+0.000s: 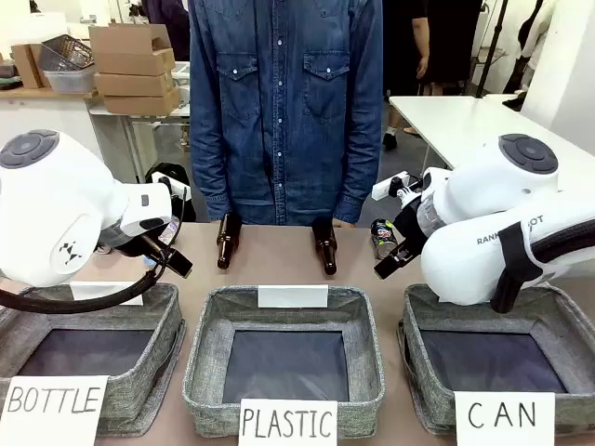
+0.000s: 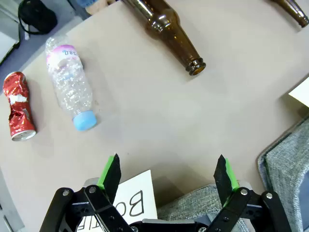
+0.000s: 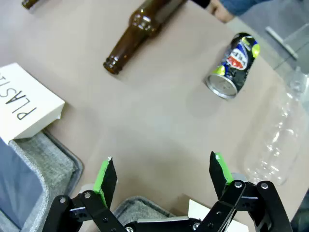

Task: Sort the can waste into the basket.
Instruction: Pick up the can waste from the table and place it in the right Fabric basket.

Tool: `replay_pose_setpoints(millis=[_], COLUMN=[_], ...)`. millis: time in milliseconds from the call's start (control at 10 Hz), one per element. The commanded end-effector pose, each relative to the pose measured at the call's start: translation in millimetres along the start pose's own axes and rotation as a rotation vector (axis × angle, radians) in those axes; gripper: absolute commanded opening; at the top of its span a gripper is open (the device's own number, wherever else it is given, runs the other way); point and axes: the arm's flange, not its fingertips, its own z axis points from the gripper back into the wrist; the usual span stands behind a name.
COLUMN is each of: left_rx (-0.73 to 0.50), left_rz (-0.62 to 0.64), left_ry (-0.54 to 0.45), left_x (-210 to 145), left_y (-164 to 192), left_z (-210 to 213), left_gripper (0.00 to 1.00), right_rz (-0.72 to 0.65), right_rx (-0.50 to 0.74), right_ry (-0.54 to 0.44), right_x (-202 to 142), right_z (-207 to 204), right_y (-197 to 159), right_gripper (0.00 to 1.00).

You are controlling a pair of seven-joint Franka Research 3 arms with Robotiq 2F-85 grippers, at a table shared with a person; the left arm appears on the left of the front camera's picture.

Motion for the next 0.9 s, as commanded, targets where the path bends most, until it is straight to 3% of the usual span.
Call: replay_pose_setpoints(millis=[0, 800], left_rx=[0.000, 0.000], left_rz=[0.000, 0.000], left_ry=[0.000, 0.000], left_x=[0.0, 0.0], left_y=[0.0, 0.0], left_z=[0.1, 0.1], left_gripper=[1.00, 1.00], right_rz=[0.000, 0.000], right_rx=[0.000, 0.000], right_ry=[0.000, 0.000], right_x=[0.1, 0.1], right_z=[0.1, 0.1], right_y=[0.0, 0.0], right_gripper=[1.00, 1.00])
